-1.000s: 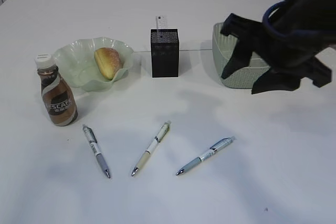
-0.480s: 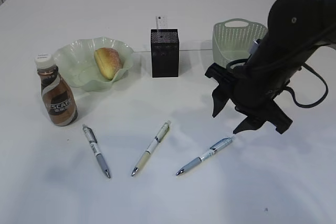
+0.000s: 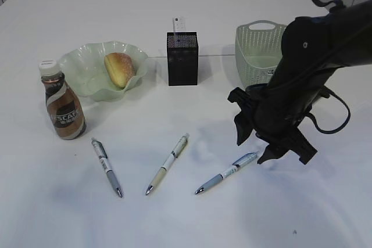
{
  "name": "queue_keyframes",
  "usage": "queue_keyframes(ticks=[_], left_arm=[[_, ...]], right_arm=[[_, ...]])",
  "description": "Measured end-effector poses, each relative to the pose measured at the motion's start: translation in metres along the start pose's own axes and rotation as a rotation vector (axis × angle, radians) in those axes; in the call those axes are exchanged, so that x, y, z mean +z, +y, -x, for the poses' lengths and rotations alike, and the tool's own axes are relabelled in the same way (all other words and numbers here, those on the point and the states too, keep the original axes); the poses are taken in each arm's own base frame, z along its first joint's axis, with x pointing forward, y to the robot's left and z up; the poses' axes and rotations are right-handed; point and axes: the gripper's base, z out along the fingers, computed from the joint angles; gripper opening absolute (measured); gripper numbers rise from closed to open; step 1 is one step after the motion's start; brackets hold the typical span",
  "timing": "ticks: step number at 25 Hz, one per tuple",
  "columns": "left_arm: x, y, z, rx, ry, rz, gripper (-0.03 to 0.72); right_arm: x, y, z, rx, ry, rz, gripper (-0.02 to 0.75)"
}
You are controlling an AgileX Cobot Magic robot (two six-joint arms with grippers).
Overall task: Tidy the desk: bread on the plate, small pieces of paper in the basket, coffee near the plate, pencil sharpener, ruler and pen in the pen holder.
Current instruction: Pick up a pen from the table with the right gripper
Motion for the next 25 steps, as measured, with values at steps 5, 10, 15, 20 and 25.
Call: queue_keyframes(ticks=[5,10,15,20,25], left_arm=[[0.000,0.000,0.000,0.000,0.000,0.000,0.340],[0.000,0.000,0.000,0.000,0.000,0.000,0.340],[0.000,0.000,0.000,0.000,0.000,0.000,0.340],[0.000,0.000,-0.001,0.000,0.013,0.002,0.340],[0.000,0.001,-0.003,0.002,0.030,0.008,0.340]], right_arm=[[0.011,0.001,0.001,0.014,0.000,-0.007,0.405],[0.016,0.001,0.001,0.032,0.015,-0.008,0.405],[0.016,0.006,0.003,0.037,-0.006,0.046,0.405],[0.015,0.009,0.001,0.075,0.013,0.076,0.405],[0.015,0.009,0.001,0.087,0.022,0.081,0.405]])
